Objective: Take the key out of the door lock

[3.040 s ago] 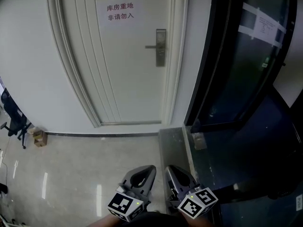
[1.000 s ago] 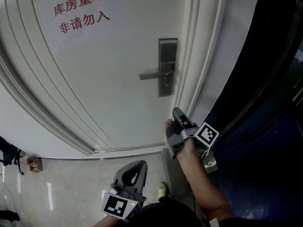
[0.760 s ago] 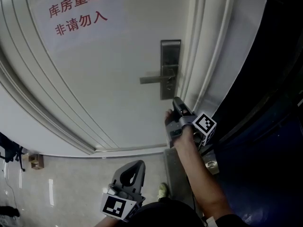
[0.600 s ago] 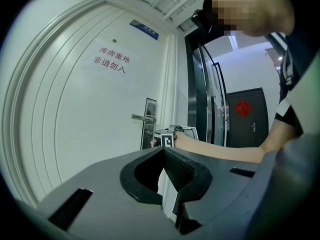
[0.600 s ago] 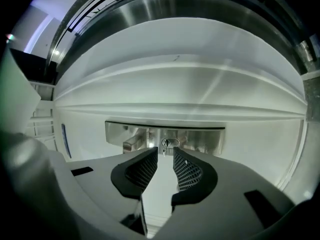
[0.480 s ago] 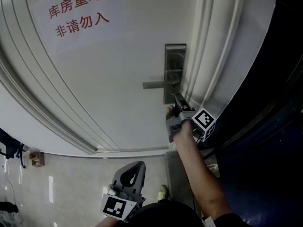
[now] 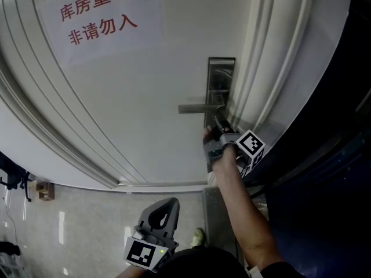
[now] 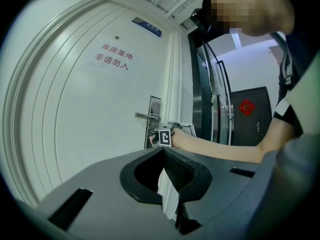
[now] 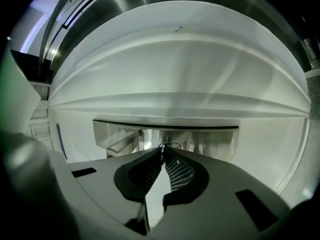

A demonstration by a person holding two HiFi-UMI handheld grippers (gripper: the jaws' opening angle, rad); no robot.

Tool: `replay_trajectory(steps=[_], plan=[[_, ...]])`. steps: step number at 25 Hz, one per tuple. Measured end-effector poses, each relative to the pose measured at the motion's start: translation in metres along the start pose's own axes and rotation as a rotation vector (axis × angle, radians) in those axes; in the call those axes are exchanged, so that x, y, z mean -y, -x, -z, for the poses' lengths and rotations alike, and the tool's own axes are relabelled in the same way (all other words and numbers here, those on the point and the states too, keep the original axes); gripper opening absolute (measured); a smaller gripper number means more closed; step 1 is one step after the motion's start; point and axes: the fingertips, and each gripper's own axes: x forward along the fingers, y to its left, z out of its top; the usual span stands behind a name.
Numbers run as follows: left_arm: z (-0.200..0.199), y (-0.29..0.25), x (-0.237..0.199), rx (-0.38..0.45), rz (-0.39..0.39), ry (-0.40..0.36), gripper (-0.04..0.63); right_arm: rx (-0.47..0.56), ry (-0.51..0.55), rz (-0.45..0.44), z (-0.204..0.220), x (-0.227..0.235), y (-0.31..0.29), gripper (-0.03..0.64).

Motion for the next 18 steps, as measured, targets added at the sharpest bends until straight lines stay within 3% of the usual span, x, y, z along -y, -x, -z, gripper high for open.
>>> replay_trajectory(steps=[9,18], plan=[[-0.0007,-0.0059,0.0029,-0.001,0.014,-0.002,0.005,-0.002,-0.075,0.01,0.0026,-0.0004,0.0009,0.023],[-0.0011,-0.0066,0.0049,0.0,0.022,0.003,0.005,0.003,-0.056,0.03,0.0045,-0.001,0.0087,0.021]])
